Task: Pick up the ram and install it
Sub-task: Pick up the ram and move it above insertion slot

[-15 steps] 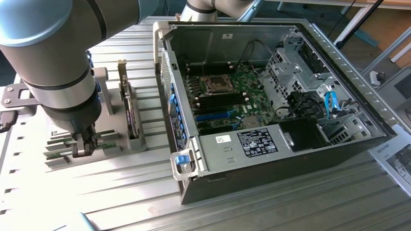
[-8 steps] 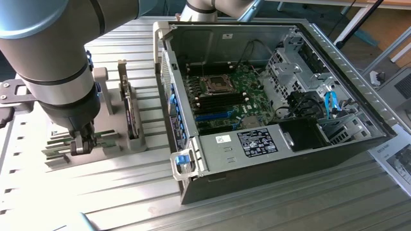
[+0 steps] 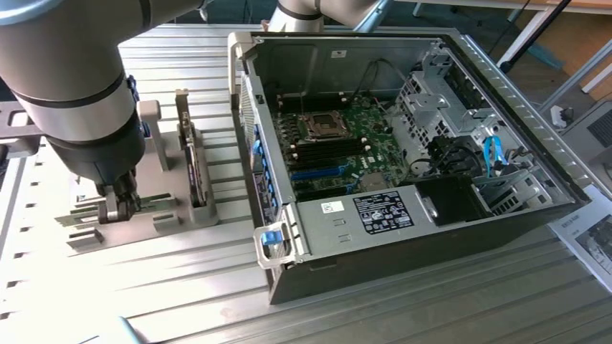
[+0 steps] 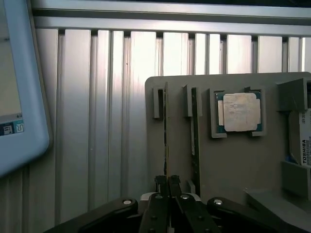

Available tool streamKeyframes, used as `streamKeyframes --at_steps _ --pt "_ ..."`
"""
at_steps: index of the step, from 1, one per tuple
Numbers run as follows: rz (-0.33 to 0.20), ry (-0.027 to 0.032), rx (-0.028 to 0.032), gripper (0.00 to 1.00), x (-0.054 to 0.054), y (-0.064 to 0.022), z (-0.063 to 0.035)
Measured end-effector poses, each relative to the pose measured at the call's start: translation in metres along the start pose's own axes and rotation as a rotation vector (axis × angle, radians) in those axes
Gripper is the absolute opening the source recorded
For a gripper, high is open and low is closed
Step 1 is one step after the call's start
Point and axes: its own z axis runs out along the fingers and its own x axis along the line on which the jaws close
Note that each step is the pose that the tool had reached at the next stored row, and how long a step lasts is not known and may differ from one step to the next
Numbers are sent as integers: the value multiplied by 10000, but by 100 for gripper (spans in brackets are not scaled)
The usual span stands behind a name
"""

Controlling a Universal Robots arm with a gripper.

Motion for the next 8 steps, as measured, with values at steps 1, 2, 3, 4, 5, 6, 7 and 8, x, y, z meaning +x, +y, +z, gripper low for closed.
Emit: streamKeyframes --at_steps 1,2,3,4,5,6,7,8 --pt "0 0 0 12 0 1 -23" --pt "0 0 0 12 -1 2 -46" --pt "0 -3 0 12 -2 4 -77" --pt "-1 -6 1 12 -3 5 -108" --pt "-1 -8 1 12 -3 6 -135" --pt "-1 -8 0 12 -4 7 -160" --pt "-1 -8 0 12 -5 8 -188" --pt "-1 -8 -1 12 -5 9 -211"
